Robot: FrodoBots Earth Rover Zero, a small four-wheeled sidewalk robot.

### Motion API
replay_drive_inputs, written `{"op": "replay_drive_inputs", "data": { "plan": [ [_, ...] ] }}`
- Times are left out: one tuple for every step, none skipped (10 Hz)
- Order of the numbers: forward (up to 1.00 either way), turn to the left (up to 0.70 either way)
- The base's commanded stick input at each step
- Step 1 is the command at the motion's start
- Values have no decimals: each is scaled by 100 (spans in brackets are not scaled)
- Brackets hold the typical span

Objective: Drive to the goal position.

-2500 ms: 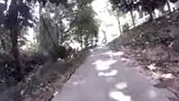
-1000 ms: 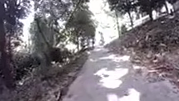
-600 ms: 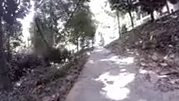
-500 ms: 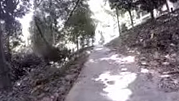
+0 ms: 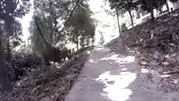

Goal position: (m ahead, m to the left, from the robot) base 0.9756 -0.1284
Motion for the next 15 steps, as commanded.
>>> {"op": "replay_drive_inputs", "data": {
  "plan": [
    [0,8],
    [0,10],
    [0,-40],
    [0,-46],
    [0,-47],
    [0,-50],
    [0,-50],
    [0,-50],
    [0,-50],
    [0,-50],
    [0,-50],
    [0,-41],
    [0,-2],
    [19,0],
    [50,0]
  ]
}}
